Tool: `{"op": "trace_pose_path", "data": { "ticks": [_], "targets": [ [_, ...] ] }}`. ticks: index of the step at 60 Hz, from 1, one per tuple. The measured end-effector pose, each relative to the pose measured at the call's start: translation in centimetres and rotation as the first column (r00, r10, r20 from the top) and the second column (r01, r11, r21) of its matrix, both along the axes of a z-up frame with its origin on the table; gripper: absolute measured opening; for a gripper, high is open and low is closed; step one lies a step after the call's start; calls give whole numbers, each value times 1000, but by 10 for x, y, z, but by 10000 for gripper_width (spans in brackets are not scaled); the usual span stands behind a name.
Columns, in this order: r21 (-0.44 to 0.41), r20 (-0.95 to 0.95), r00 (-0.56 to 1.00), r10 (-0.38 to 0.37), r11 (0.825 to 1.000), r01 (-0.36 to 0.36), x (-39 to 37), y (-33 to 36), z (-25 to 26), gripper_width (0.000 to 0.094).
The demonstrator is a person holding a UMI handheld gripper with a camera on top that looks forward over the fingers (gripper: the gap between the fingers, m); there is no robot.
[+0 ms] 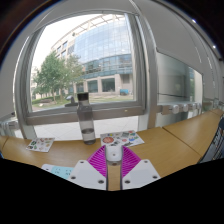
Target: Unplug charger
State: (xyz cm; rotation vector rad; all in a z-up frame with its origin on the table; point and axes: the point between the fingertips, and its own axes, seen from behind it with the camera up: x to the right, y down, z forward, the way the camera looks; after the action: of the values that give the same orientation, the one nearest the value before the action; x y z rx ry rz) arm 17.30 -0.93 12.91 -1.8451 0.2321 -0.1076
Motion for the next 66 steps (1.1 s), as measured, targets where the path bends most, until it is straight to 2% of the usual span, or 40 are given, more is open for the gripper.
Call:
{"op": "trace_pose_path", "data": {
  "ticks": [4, 12, 22, 30, 38, 47, 56, 66],
  "targets": [
    [-64, -8, 1000, 19, 998, -20, -5, 0, -52, 146],
    [-108, -31, 997, 68, 992, -71, 5, 2, -86, 165],
    [-136, -41, 995, 91, 986, -96, 9, 6, -116, 196],
    [-112, -18, 994, 112, 987, -113, 11, 6, -115, 270],
    [-118, -25, 992, 121, 985, -123, 8, 1, -112, 578],
    [-48, -20, 989, 148, 988, -149, 3, -17, -64, 778],
    [17, -9, 987, 161, 987, -161, -2, -53, -17, 807],
    [-26, -25, 983, 182, 983, -183, -14, -102, -15, 813]
  ]
}}
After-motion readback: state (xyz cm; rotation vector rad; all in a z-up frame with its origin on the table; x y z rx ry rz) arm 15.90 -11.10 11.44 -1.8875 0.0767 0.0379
